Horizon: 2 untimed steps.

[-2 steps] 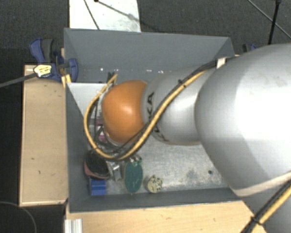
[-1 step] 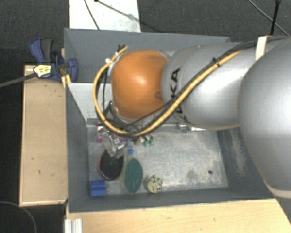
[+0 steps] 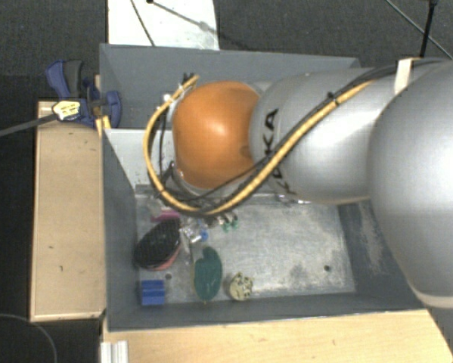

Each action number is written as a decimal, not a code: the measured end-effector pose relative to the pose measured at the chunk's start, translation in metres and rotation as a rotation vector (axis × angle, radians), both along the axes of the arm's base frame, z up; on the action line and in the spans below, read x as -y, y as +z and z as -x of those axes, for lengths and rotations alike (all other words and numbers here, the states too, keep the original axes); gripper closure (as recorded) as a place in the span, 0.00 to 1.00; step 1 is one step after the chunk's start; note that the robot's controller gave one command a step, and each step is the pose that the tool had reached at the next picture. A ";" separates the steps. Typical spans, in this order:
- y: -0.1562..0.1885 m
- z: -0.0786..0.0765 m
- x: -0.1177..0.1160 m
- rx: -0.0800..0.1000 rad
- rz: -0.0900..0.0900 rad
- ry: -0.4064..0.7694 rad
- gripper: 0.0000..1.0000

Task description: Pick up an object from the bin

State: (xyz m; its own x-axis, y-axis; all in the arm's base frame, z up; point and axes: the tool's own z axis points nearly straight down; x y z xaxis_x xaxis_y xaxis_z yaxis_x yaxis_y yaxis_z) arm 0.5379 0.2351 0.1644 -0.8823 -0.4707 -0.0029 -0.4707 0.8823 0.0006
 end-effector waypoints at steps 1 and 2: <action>-0.094 0.008 0.027 -0.006 0.003 -0.021 0.00; -0.090 0.006 0.026 -0.001 0.000 -0.022 1.00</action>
Offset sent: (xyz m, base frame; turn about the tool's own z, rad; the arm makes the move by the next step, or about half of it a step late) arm -0.0064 -0.0260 -0.0899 0.0122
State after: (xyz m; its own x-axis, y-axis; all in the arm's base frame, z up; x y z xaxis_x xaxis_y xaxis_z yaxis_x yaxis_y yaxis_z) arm 0.5318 0.2093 0.0746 -0.8924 -0.4513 -0.0021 -0.4513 0.8924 0.0008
